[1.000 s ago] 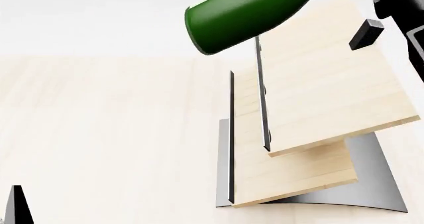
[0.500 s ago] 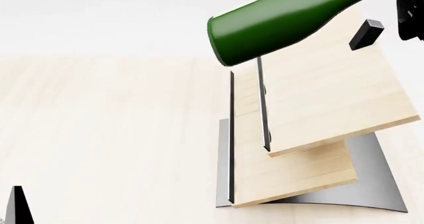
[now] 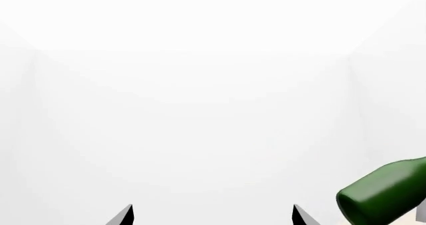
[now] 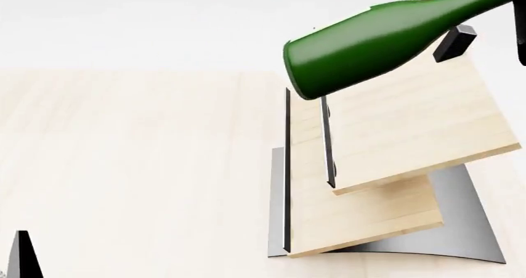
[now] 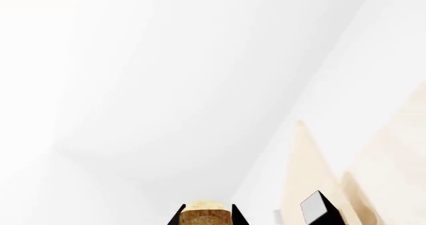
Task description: Put the wine bottle on the wine rack.
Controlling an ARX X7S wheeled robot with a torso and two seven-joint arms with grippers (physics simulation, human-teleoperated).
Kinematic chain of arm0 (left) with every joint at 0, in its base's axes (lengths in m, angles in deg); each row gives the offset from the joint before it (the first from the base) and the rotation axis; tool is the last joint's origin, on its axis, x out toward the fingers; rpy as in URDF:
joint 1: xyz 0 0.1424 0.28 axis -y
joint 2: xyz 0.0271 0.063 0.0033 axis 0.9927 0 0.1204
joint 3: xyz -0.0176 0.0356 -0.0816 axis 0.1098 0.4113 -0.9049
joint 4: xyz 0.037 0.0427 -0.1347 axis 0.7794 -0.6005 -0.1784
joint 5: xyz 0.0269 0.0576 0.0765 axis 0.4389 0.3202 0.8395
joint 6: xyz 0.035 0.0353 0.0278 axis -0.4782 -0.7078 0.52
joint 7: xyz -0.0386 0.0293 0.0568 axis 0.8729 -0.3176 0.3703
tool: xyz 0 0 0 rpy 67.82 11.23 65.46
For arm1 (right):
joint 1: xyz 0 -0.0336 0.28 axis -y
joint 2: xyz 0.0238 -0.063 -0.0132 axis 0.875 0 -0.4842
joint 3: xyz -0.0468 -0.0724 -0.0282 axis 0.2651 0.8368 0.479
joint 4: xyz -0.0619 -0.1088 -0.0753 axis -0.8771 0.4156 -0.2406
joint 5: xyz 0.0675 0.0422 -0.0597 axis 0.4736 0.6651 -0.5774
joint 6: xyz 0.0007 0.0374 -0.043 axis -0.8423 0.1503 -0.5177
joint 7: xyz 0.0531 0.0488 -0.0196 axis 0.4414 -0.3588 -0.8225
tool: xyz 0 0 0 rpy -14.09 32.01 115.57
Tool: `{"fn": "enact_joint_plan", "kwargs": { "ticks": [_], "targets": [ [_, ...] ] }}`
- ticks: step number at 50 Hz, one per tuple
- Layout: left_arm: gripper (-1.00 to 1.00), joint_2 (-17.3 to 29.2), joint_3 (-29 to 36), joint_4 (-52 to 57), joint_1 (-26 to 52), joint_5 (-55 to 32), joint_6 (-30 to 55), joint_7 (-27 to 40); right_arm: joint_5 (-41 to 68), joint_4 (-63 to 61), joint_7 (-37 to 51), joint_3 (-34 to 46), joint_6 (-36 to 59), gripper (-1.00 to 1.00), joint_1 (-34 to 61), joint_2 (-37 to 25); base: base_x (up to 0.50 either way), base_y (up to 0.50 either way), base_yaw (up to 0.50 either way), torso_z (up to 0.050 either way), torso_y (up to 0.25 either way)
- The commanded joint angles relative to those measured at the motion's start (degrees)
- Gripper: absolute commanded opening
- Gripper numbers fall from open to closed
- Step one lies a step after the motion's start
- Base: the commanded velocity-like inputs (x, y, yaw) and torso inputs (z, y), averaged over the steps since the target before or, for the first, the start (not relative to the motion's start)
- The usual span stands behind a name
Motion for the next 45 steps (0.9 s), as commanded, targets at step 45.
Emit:
{"fn": "enact_joint_plan", "kwargs": {
  "ticks": [45],
  "targets": [
    [1.0, 0.4, 0.6, 0.1, 0.2, 0.1, 0.2, 0.5, -1.2, -3.4, -0.6, -3.4, -2.0, -1.0, -4.7, -3.8, 0.0, 0.0, 0.0, 0.0, 0.001]
  ]
}}
